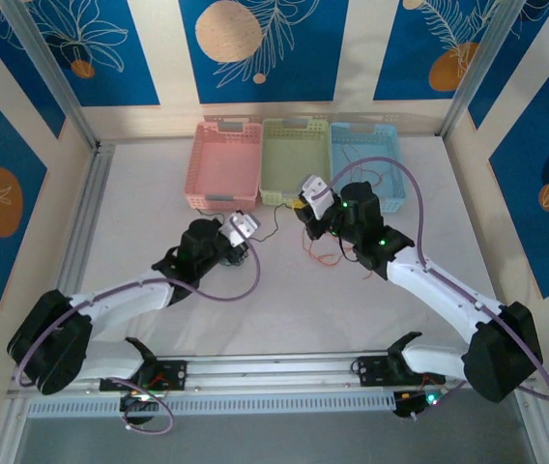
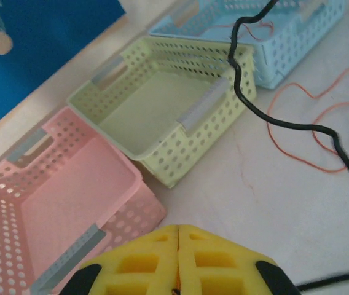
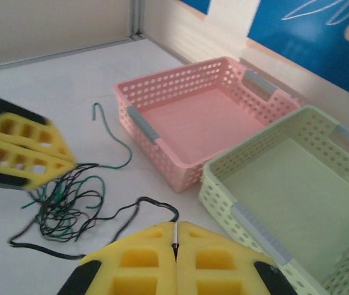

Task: Untangle the cables

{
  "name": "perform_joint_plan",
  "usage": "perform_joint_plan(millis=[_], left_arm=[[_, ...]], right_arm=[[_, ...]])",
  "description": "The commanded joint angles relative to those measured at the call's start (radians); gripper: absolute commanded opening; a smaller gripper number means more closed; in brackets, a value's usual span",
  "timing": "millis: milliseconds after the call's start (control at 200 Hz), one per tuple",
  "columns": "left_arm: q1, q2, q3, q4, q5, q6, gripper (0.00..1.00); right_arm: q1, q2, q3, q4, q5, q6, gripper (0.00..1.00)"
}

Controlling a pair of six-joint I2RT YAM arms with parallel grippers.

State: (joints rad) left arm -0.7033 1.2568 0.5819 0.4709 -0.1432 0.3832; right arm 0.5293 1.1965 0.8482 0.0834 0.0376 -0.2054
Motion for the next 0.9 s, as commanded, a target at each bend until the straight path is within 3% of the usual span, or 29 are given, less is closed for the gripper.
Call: perform_joint_plan(millis=[0,145,225,360,500,775,810,865,895], left_arm=[[-0.002,-0.073,-0.102,0.259,-0.108,-0.158,0.0],[0.031,-0.158,-0.232,0.438,-0.219,-0.303,0.0],[0.088,-0.203,-0.282,0.482,-0.219,-0.431,0.0],[0.168,-0.234,-0.372,0.609,-0.205,-0.55,0.0],[0.255,-0.242,-0.419,0.625,-0.181,-0.648,0.0],[0.304,-0.211,-0.415,0.631,-0.11,-0.699,0.0],[0.304,-0.209,-0.408,0.617,-0.1,-0.695,0.14],[0.304,-0.204,-0.402,0.611,-0.086,-0.686,0.54],[0.304,-0.2,-0.404,0.614,-0.082,-0.682,0.71]], right_arm=[[-0.102,0.032,-0.057,0.1,-0.024,0.208,0.0],[-0.273,0.058,-0.135,0.201,-0.086,0.528,0.0],[-0.34,0.083,-0.158,0.228,-0.128,0.631,0.0],[-0.402,0.109,-0.19,0.259,-0.115,0.716,0.0],[-0.467,0.14,-0.238,0.33,-0.139,0.797,0.0],[-0.473,0.172,-0.225,0.38,-0.195,0.831,0.0],[-0.469,0.164,-0.215,0.379,-0.199,0.827,0.0],[-0.465,0.15,-0.192,0.365,-0.2,0.827,0.0],[-0.463,0.142,-0.176,0.347,-0.191,0.827,0.0]])
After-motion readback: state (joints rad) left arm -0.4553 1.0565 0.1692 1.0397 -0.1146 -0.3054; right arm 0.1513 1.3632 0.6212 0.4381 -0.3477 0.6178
